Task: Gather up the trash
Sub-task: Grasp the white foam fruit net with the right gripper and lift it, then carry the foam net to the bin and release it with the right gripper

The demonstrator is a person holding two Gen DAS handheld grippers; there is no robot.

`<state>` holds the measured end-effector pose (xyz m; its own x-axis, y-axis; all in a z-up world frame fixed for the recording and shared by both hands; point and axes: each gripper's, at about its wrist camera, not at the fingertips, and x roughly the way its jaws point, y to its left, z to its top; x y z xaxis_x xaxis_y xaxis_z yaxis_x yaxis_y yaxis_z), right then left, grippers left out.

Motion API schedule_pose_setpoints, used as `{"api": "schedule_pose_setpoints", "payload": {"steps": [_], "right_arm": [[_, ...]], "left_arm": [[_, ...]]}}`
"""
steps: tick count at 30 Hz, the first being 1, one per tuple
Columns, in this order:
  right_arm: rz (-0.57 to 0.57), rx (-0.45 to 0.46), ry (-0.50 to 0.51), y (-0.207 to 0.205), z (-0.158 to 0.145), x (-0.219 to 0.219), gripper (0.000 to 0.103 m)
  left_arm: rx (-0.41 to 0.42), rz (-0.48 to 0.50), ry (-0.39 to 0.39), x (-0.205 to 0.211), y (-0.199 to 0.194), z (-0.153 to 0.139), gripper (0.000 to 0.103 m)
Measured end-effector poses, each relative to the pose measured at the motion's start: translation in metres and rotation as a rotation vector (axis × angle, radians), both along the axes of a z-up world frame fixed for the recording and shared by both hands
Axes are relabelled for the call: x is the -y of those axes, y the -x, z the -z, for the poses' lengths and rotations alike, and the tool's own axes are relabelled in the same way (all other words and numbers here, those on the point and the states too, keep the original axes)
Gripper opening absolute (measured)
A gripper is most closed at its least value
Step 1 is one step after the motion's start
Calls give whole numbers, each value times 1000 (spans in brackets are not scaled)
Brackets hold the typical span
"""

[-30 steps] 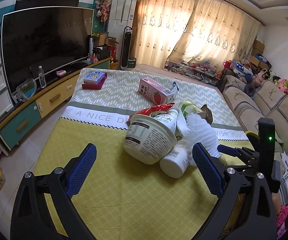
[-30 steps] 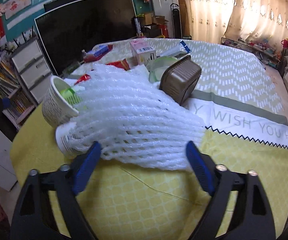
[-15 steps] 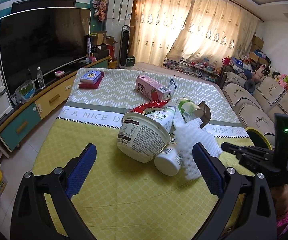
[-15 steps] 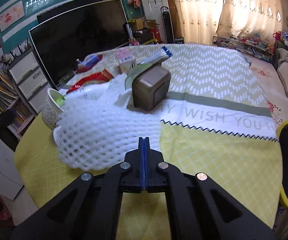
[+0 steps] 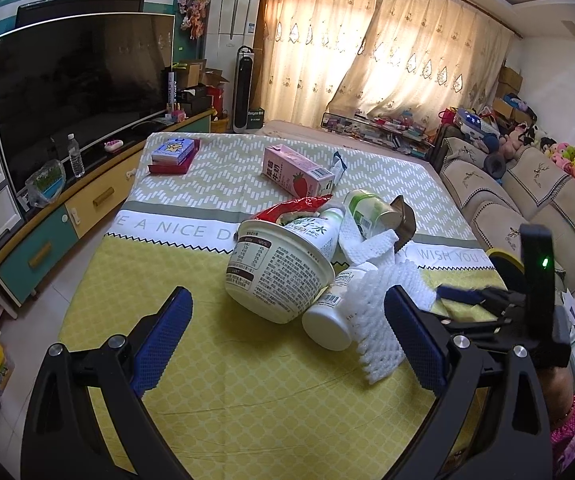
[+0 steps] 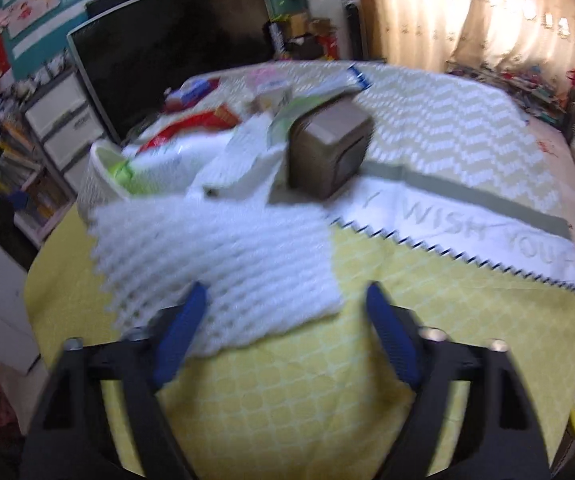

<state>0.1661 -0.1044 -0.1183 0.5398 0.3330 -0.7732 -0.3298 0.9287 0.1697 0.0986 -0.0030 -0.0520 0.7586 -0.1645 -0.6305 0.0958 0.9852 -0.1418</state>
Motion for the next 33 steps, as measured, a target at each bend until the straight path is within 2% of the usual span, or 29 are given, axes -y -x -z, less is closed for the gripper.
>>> {"api": "schedule_pose_setpoints", "payload": {"steps": [1,3,4,5,27,33], "right_arm": [[6,18,29,2,0,-1,39],[-1,11,15,5,-1,0,17],[2,14,8,5,-3,3,9],[19,31,21,7,-6,6,7],[244,236,-59,58,-74,107,6],[367,280,-40,69,-85,148,6]], "left_arm": [[-1,1,1,0,-1,0,95],[-4,2,1,0,-2,1,95],[-7,3,-1,1,-3,3,95],[-9,4,-2,2,-3,3,95],[-20,48,-32,25,-8,8,95],[-18,56,-38,30,-9,7,95]]}}
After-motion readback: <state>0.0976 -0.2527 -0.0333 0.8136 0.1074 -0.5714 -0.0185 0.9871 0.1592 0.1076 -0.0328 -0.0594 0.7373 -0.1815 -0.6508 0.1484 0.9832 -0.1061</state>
